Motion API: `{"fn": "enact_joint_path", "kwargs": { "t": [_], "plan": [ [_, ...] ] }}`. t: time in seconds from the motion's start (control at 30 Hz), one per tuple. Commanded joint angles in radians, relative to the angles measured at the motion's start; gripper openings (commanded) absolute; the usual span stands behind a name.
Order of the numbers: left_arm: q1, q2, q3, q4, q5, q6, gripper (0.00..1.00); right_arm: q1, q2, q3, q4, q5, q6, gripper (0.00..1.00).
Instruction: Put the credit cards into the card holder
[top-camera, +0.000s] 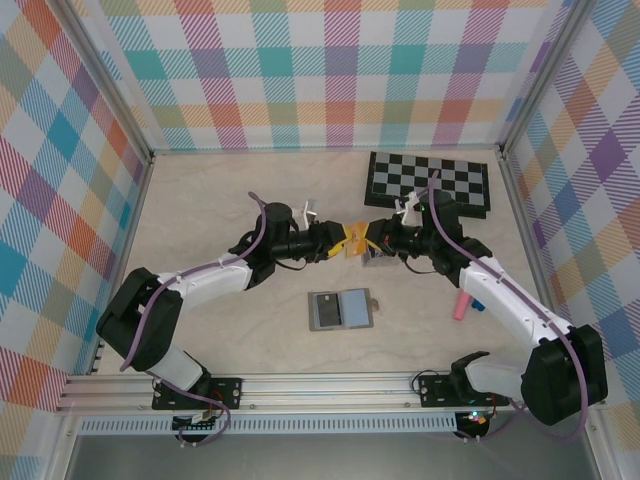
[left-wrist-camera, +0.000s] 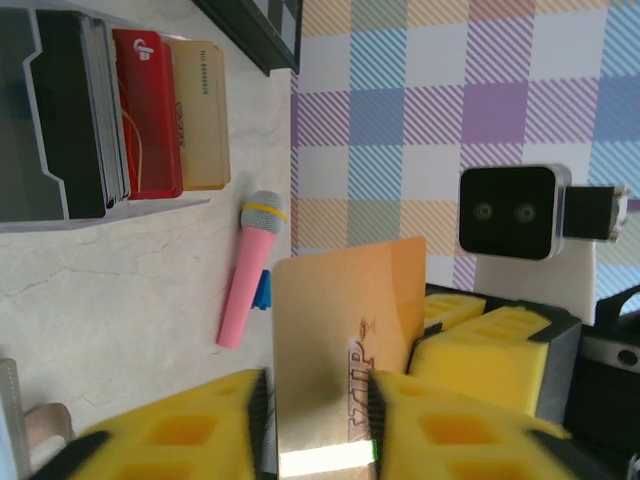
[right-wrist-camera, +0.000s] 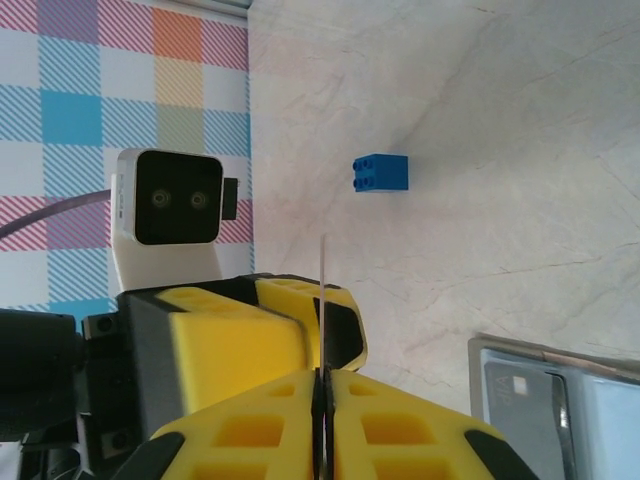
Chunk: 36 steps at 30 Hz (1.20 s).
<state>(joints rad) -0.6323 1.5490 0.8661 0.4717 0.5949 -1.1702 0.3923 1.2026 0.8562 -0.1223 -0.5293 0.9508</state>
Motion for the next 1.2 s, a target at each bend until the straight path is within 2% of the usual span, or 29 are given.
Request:
{"fn": "enact_joint_path", "kwargs": {
  "t": [0.0, 0.03, 0.13, 0.27, 0.4, 0.57, 0.67, 0.73, 0.87, 1.03, 1.17],
  "plan": [
    [0.007, -0.014, -0.019, 0.027, 0.020, 0.002, 0.11, -0.001, 0.012, -0.007, 0.017, -0.014, 0.006, 0.13],
    [0.007, -0.020, -0.023, 0.017, 0.013, 0.004, 0.05, -0.001, 0.015, -0.008, 0.004, -0.010, -0.001, 0.15],
    [0.007, -0.040, -0.034, -0.018, -0.001, 0.024, 0.00, -0.001, 0.023, -0.005, -0.065, 0.019, -0.033, 0.20],
    [0.001, -0.084, -0.071, -0.158, -0.058, 0.093, 0.00, 0.016, 0.024, -0.011, -0.249, 0.135, -0.154, 0.39],
    [-0.032, -0.125, -0.152, -0.253, -0.158, 0.138, 0.00, 0.104, 0.087, -0.003, -0.450, 0.324, -0.275, 0.63],
    [-0.094, -0.136, -0.225, -0.274, -0.258, 0.142, 0.00, 0.201, 0.225, -0.008, -0.480, 0.422, -0.316, 0.76],
    [-0.124, -0.134, -0.248, -0.278, -0.290, 0.147, 0.00, 0.256, 0.301, 0.021, -0.505, 0.493, -0.318, 0.78],
    [-0.142, -0.133, -0.255, -0.283, -0.304, 0.152, 0.00, 0.271, 0.340, 0.024, -0.489, 0.493, -0.319, 0.79],
    [-0.170, -0.125, -0.268, -0.291, -0.330, 0.162, 0.00, 0.278, 0.388, 0.004, -0.467, 0.499, -0.308, 0.74],
    [-0.196, -0.126, -0.285, -0.302, -0.358, 0.166, 0.00, 0.280, 0.376, -0.030, -0.444, 0.498, -0.301, 0.63],
    [-0.212, -0.121, -0.299, -0.280, -0.364, 0.159, 0.00, 0.279, 0.370, -0.055, -0.436, 0.498, -0.293, 0.46]
  ]
}}
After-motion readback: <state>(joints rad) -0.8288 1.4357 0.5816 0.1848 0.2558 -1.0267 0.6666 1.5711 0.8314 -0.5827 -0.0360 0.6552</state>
